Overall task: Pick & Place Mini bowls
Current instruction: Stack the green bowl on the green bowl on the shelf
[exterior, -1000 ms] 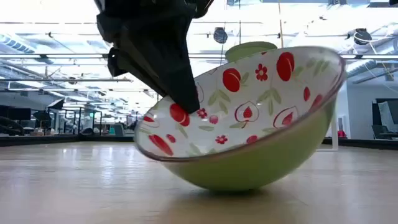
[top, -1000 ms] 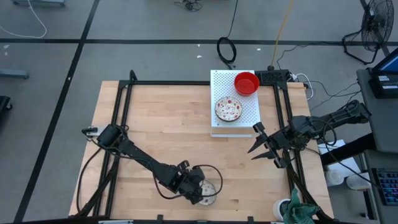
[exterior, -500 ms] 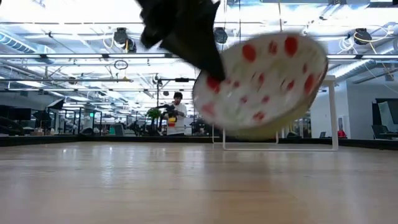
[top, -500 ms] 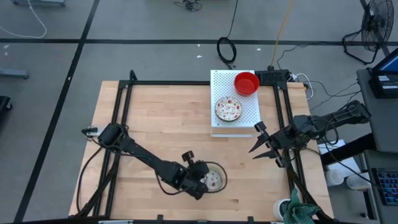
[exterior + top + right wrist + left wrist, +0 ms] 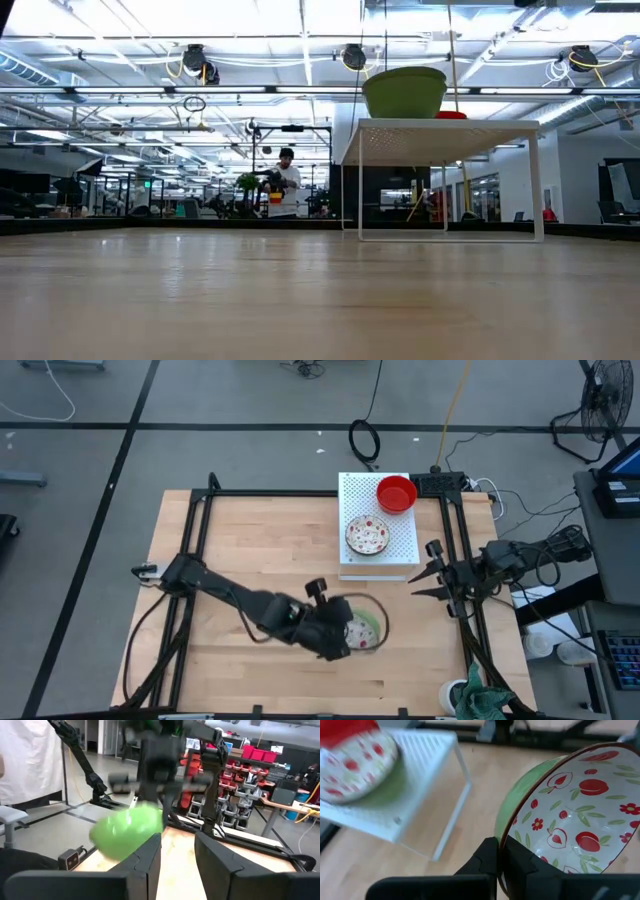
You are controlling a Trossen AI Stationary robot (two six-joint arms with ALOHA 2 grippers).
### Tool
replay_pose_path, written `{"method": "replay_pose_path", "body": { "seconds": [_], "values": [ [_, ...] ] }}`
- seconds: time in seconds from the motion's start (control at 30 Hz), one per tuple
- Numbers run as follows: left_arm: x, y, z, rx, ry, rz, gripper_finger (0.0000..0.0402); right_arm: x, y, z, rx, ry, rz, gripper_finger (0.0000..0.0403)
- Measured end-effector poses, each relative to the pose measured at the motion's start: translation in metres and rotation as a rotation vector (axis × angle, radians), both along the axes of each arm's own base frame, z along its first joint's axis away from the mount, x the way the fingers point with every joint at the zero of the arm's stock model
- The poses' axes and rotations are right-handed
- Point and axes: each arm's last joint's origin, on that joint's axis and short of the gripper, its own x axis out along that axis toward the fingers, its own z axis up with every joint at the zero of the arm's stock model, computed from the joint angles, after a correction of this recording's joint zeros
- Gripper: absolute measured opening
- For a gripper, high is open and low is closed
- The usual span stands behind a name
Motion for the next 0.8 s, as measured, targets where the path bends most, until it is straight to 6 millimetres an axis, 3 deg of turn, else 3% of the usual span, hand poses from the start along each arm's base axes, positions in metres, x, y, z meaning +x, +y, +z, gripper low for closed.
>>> {"method": "replay_pose_path", "body": {
  "seconds": [0.27, 0.8],
  "values": [
    [-0.003, 0.032, 0.066, -0.017, -0.109, -0.037, 0.0009, -0.001, 0.0, -0.001, -0.002, 0.006, -0.002, 0.0105],
    [-0.05, 0.134, 0.142, -0.091, -0.303, 0.129, 0.0009, 0.0, 0.0, -0.001, -0.006, 0.008, -0.003, 0.0105]
  ]
}}
